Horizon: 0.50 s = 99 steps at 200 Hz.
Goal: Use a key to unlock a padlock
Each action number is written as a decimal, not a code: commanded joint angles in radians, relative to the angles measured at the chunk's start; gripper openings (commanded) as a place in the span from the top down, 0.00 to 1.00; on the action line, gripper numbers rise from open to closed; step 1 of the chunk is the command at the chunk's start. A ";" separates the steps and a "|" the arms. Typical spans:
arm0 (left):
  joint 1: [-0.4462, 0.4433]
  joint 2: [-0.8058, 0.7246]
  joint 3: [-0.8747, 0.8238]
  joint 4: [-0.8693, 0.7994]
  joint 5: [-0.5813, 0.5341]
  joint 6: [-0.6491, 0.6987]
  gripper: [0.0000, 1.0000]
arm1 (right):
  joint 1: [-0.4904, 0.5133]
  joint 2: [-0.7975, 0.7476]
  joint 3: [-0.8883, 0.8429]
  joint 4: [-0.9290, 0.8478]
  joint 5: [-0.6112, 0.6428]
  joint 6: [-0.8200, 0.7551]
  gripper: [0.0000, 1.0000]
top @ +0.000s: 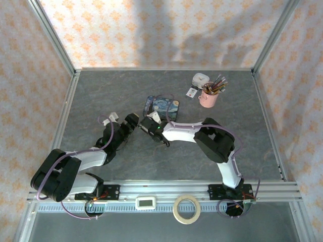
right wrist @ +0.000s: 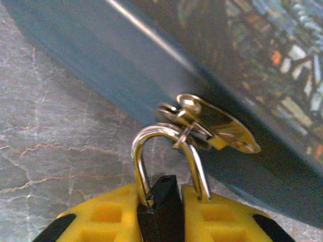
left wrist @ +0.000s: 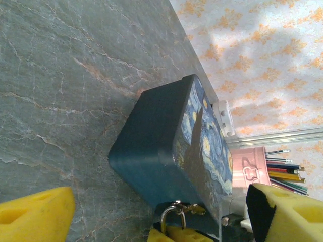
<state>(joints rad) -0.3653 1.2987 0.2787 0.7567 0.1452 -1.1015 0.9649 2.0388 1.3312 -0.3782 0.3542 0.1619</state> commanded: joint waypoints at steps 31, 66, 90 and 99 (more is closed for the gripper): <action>0.010 0.008 -0.001 0.049 0.012 -0.008 0.14 | -0.086 -0.133 -0.079 0.076 -0.256 -0.103 0.88; 0.010 0.023 0.005 0.066 0.034 0.006 0.15 | -0.132 -0.179 -0.119 0.112 -0.367 -0.294 0.99; 0.010 0.046 0.007 0.097 0.058 0.005 0.15 | -0.167 -0.179 -0.117 0.108 -0.438 -0.407 1.00; 0.010 0.057 0.008 0.108 0.071 0.005 0.15 | -0.178 -0.177 -0.111 0.106 -0.454 -0.443 1.00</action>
<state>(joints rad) -0.3653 1.3319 0.2787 0.7986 0.1757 -1.1007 0.8120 1.8957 1.2140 -0.3023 -0.0196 -0.1242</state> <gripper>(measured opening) 0.853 0.102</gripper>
